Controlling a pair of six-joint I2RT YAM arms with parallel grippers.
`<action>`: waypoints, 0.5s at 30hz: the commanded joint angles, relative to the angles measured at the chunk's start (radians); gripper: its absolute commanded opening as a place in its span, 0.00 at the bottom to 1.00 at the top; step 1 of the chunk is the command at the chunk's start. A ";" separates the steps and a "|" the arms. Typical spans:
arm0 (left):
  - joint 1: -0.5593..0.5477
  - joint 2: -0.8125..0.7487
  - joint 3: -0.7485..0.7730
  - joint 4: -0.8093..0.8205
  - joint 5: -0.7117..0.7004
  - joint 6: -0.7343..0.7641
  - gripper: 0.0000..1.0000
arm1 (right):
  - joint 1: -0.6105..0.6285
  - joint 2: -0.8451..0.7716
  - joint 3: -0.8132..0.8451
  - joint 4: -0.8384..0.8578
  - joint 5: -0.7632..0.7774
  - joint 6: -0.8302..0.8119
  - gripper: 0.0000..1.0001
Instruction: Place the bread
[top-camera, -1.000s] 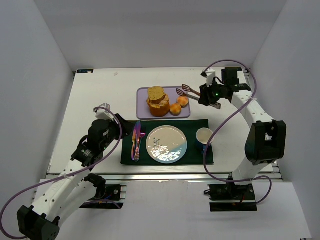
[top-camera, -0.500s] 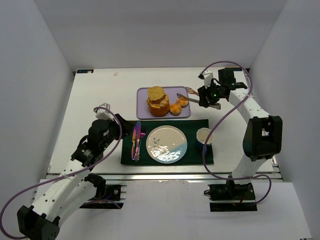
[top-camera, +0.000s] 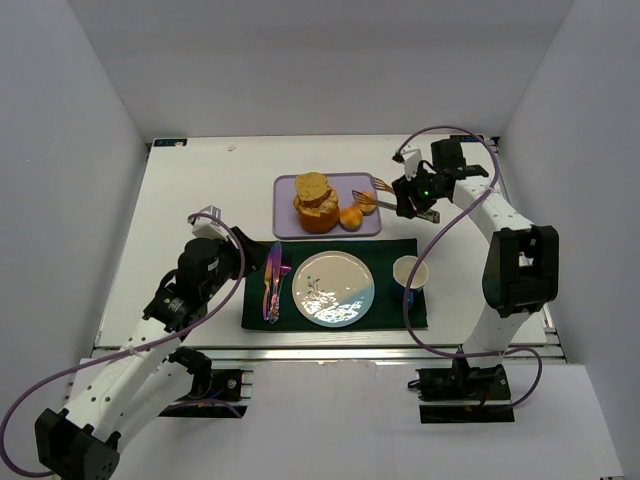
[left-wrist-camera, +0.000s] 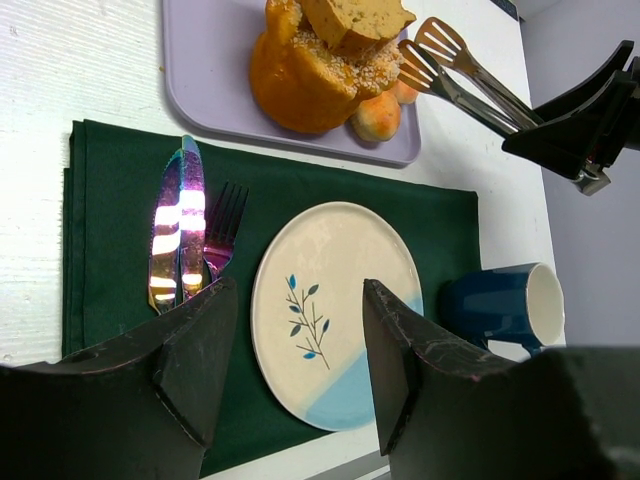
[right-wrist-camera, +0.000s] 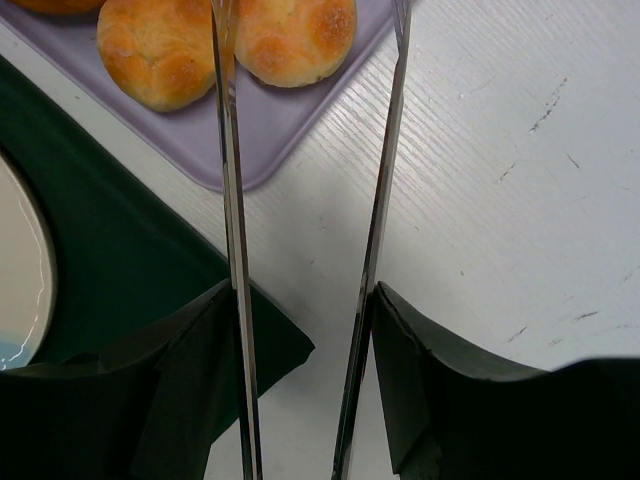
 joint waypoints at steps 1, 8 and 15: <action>-0.002 0.004 0.014 0.019 -0.021 0.011 0.63 | 0.003 0.006 0.014 -0.004 0.012 -0.017 0.60; -0.002 0.020 0.019 0.022 -0.026 0.019 0.63 | 0.001 0.034 0.028 -0.021 0.020 -0.019 0.60; -0.002 0.021 0.022 0.023 -0.035 0.020 0.64 | 0.001 0.026 0.045 -0.047 0.018 -0.020 0.60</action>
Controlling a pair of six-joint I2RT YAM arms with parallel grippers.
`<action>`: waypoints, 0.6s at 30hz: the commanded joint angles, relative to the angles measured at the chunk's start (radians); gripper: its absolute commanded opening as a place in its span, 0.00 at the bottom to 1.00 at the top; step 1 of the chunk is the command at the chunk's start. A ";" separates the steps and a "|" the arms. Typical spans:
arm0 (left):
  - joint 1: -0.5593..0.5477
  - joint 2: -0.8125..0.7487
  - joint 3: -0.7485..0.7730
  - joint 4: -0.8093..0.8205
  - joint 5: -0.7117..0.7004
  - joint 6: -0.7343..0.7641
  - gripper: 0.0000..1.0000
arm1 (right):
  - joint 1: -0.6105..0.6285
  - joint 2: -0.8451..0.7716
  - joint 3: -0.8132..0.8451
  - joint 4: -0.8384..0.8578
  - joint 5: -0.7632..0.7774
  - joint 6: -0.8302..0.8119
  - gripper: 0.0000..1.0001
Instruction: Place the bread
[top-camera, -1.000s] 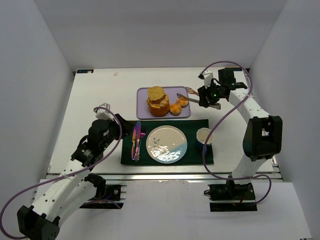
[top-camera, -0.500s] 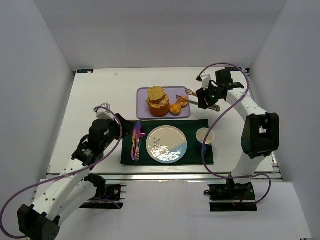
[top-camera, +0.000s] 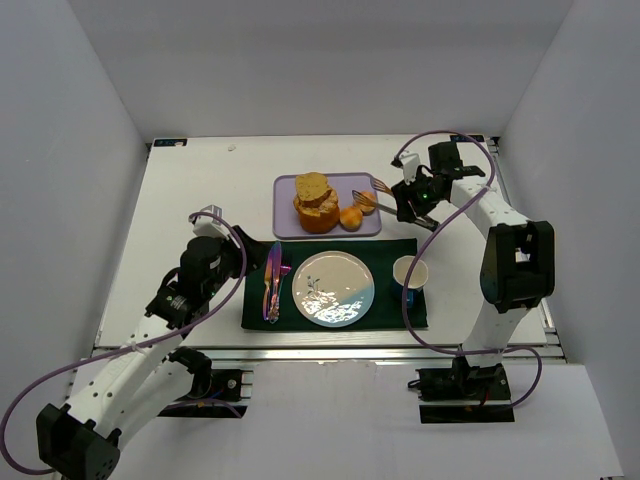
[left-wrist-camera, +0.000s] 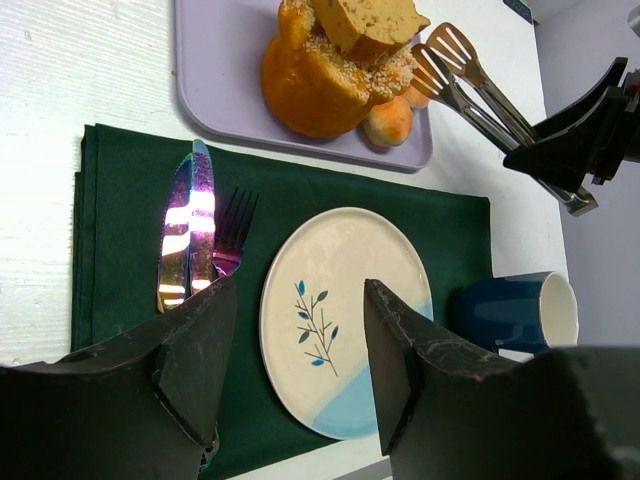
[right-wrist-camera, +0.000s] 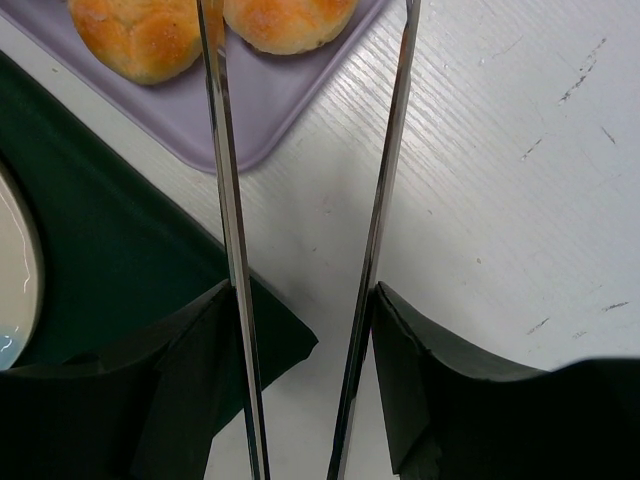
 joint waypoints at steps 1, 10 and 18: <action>-0.002 -0.004 0.020 0.011 -0.016 0.011 0.64 | 0.001 -0.015 0.046 -0.021 -0.002 -0.018 0.61; -0.002 0.003 0.022 0.018 -0.011 0.014 0.64 | 0.001 -0.040 0.041 -0.029 -0.007 -0.017 0.62; -0.002 -0.011 0.017 0.011 -0.014 0.011 0.64 | 0.001 -0.045 0.021 -0.026 0.006 -0.017 0.62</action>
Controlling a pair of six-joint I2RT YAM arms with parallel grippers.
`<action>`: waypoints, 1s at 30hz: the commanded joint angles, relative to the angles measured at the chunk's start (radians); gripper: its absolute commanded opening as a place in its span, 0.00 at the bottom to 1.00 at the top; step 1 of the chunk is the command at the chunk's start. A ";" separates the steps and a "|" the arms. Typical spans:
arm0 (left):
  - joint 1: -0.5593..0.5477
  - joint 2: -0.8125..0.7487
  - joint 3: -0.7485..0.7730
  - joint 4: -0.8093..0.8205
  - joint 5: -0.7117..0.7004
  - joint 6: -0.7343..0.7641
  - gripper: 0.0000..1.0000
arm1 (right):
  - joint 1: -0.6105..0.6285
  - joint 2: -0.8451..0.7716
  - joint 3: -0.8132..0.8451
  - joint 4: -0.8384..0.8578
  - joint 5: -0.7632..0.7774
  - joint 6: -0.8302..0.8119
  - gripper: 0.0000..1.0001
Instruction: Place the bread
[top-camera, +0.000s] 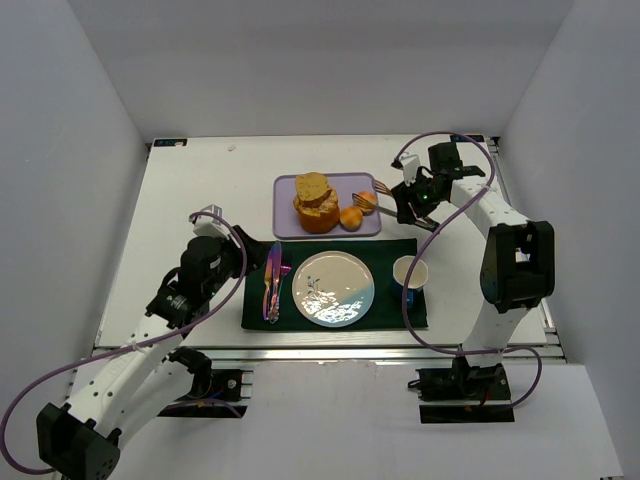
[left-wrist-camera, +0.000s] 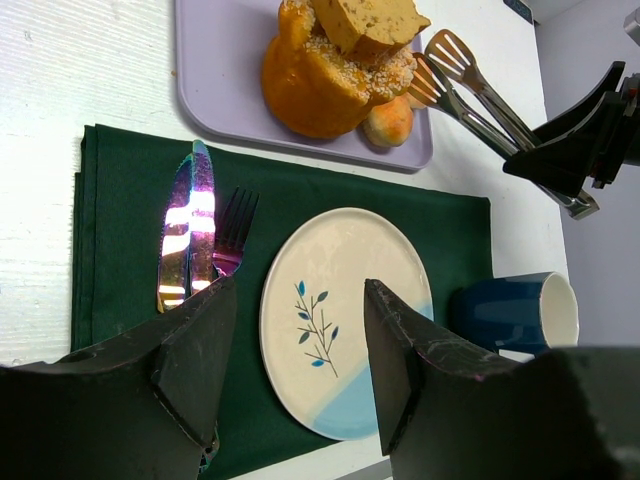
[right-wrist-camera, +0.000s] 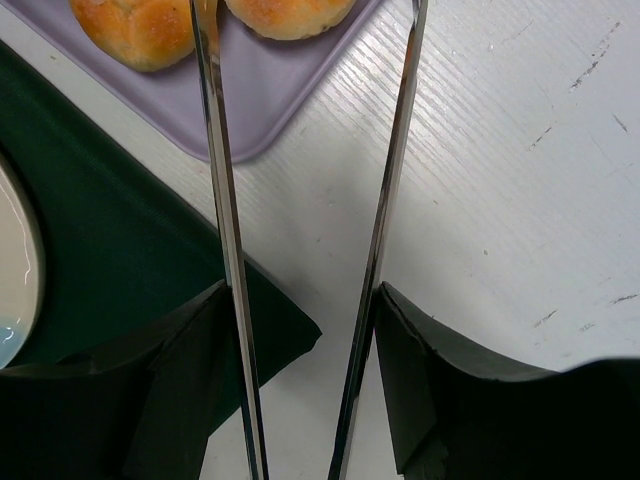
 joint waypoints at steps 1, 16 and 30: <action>-0.002 -0.018 0.016 0.008 -0.013 0.010 0.64 | 0.001 -0.044 0.019 -0.003 0.000 -0.014 0.62; -0.002 -0.042 0.019 -0.012 -0.019 0.004 0.64 | 0.001 -0.032 0.054 -0.017 -0.056 0.000 0.23; -0.002 -0.041 0.025 -0.013 -0.021 0.005 0.64 | 0.001 -0.072 0.048 -0.011 -0.035 -0.012 0.46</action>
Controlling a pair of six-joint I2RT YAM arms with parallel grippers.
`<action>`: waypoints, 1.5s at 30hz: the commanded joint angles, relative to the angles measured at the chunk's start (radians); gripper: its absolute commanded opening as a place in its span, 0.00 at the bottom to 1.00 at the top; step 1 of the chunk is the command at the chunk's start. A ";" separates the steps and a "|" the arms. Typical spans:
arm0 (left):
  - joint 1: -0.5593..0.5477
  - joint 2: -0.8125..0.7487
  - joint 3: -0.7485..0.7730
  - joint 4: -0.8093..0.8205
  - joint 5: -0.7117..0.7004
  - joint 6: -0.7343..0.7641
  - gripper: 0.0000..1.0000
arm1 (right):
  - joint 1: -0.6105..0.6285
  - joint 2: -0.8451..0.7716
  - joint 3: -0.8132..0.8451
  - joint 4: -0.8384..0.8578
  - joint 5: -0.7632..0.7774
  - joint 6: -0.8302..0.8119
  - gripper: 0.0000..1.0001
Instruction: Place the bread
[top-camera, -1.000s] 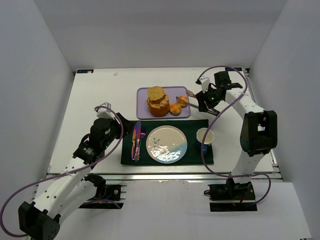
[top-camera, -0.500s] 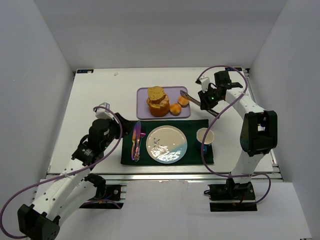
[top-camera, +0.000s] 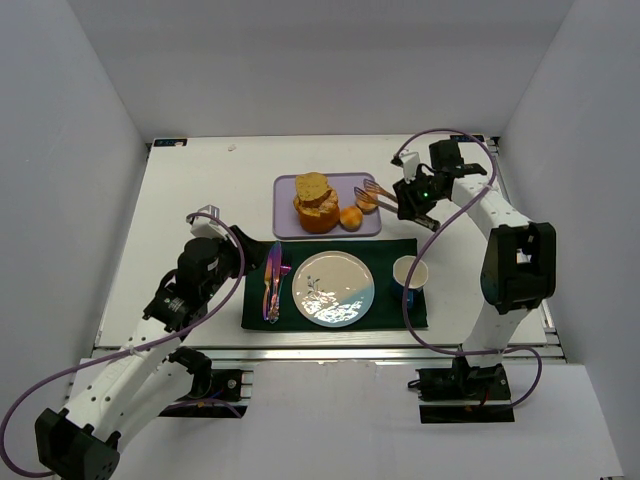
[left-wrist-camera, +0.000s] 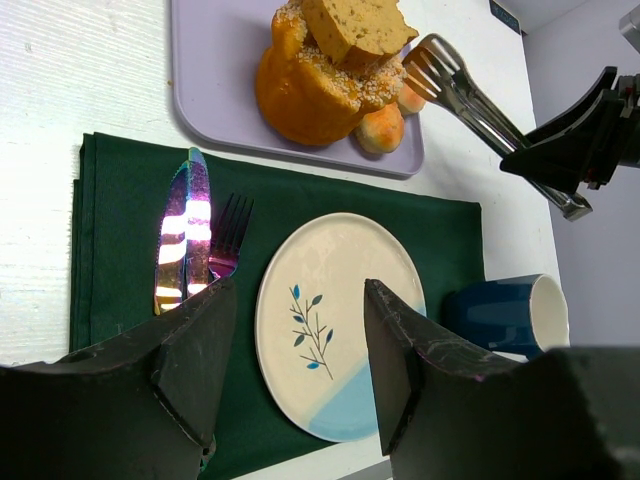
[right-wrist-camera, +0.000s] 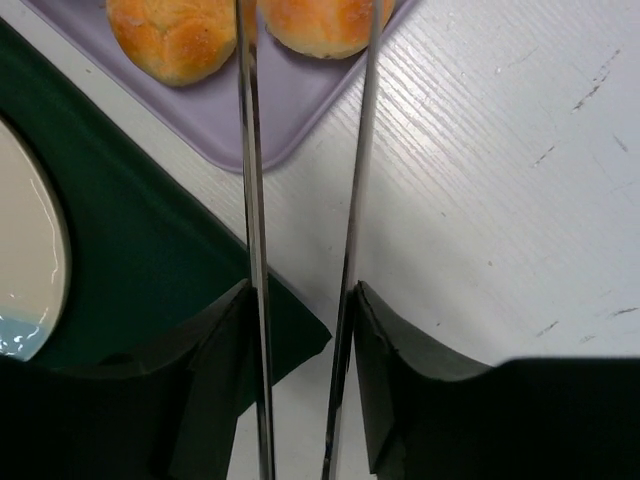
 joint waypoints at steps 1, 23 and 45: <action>-0.002 -0.014 0.025 -0.010 -0.016 0.006 0.64 | 0.001 -0.074 0.016 0.005 0.009 -0.025 0.49; -0.002 0.012 0.023 0.013 -0.009 0.012 0.64 | 0.001 -0.042 0.031 -0.053 0.045 -0.103 0.58; -0.002 -0.002 0.022 0.003 -0.015 0.009 0.64 | 0.001 0.009 0.104 -0.093 0.030 -0.103 0.25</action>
